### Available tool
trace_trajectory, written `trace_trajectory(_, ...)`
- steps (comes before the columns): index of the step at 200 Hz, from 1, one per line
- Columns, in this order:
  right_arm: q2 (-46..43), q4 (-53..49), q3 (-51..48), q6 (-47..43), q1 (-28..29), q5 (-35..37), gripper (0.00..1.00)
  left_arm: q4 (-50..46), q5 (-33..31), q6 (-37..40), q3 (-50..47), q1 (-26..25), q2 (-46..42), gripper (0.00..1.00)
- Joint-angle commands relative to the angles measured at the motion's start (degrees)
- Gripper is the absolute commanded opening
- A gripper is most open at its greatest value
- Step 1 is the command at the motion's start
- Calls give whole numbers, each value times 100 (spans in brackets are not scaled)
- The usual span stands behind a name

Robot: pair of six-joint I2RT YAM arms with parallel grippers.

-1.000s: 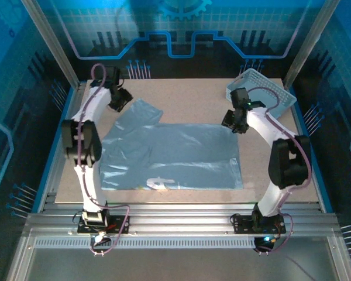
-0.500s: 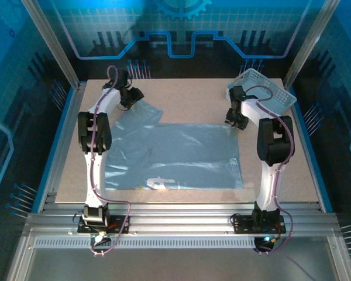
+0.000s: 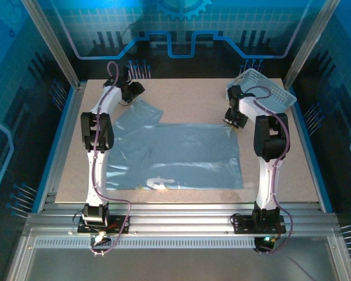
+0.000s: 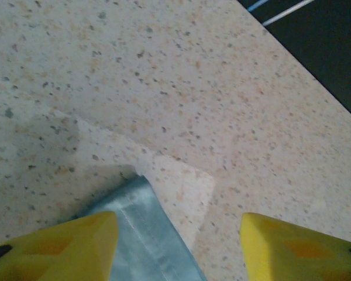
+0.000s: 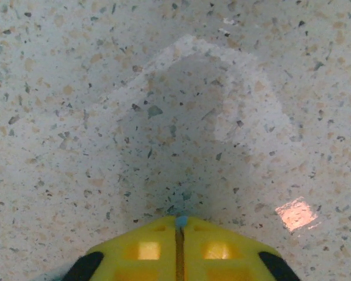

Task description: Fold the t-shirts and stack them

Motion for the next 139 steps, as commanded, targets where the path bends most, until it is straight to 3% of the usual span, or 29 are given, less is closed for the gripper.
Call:
trace_trajectory(1,-39,-272,84,1,3,-23,4,-361,-490,83,318,13,274,58)
trace_trajectory(60,-287,-126,-207,21,57,-218,2,-1185,-1028,522,1291,-110,912,53)
trace_trajectory(139,-279,-13,-293,34,57,-400,2,-1853,-868,704,1482,-395,1206,41)
